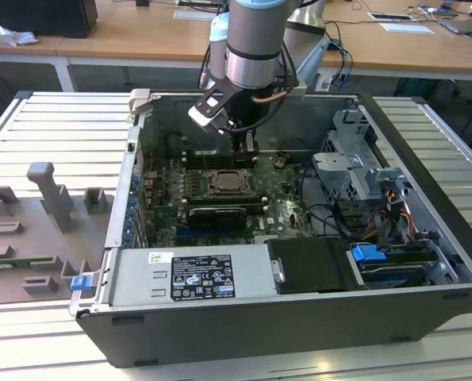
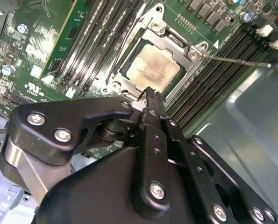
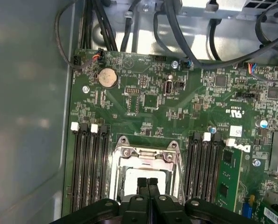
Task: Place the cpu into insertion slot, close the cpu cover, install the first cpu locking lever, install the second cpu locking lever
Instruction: 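Close the cpu cover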
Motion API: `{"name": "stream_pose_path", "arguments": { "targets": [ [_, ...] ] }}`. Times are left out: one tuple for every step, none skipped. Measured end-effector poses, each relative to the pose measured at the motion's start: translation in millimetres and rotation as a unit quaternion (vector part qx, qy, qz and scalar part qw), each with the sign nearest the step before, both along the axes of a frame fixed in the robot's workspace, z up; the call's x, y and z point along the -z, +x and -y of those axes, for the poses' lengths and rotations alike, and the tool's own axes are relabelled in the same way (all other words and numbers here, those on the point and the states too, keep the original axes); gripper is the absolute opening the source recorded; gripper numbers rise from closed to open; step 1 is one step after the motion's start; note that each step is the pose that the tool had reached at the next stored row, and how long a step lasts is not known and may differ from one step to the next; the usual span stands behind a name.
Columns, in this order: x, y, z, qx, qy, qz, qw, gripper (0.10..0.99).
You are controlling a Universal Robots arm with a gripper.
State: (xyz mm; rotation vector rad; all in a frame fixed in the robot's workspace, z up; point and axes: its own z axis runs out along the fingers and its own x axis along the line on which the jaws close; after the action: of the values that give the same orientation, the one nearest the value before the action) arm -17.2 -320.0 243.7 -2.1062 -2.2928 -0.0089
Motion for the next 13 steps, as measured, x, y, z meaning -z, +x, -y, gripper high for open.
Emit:
{"name": "stream_pose_path", "arguments": {
  "targets": [
    [0.5,-1.4,0.0,0.0,0.0,0.0,1.0,0.106],
    [1.2,-3.1,0.0,0.0,0.0,0.0,1.0,0.106],
    [1.6,-5.6,0.1,0.0,0.0,0.0,1.0,0.106],
    [2.0,-8.7,0.1,0.0,0.0,0.0,1.0,0.106],
    [2.1,-10.5,0.0,0.0,0.0,0.0,1.0,0.106],
    [2.1,-11.9,0.0,0.0,0.0001,0.0,1.0,0.106],
    [2.1,-13.0,0.0,0.0,0.0001,0.0,1.0,0.106],
    [2.1,-14.1,0.0,0.0,0.0,0.0,1.0,0.106],
    [2.1,-15.3,0.0,0.0,0.0,0.0,1.0,0.106],
    [2.1,-16.2,0.0,0.0,0.0,0.0,1.0,0.106],
    [2.1,-17.9,0.1,0.0,0.0,0.0,1.0,0.106],
    [2.1,-19.0,0.0,0.0,0.0,0.0,1.0,0.106],
    [2.1,-19.8,0.1,0.0,0.0001,0.0,1.0,0.106]
  ]
}}
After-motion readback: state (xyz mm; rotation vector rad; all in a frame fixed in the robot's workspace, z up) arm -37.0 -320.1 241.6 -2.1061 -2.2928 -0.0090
